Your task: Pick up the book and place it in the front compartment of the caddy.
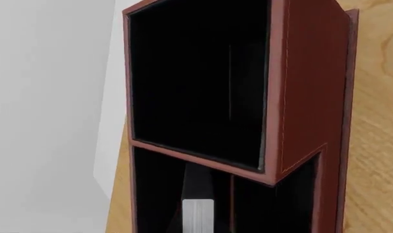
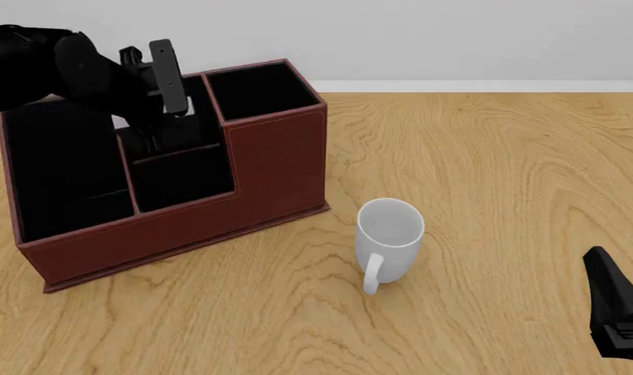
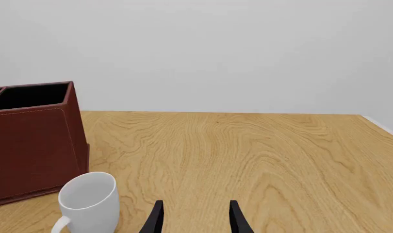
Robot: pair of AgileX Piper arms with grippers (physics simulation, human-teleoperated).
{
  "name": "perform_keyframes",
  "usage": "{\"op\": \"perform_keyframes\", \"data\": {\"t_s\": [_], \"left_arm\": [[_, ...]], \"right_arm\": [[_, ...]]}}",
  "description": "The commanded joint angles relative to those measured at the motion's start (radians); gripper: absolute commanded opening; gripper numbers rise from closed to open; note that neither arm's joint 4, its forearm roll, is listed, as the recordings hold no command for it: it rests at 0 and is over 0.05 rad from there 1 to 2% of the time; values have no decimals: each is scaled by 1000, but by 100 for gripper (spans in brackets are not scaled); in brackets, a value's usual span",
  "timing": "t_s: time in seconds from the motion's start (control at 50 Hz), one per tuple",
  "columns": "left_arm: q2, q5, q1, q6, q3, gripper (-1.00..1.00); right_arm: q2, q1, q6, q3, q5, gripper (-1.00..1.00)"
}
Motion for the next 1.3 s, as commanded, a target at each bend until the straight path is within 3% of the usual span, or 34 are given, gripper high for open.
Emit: {"op": "perform_keyframes", "data": {"t_s": [0.02, 0.86, 0.88, 1.3], "left_arm": [[20, -25, 11, 16, -26, -100], [153, -98, 23, 14, -37, -100], [152, -114, 26, 29, -24, 100], [136, -300, 37, 144, 22, 100]], "right_arm": [[0, 0, 0, 0, 0, 100], [0, 0, 0, 0, 0, 100], [0, 0, 0, 0, 0, 100], [0, 0, 0, 0, 0, 100]]}}
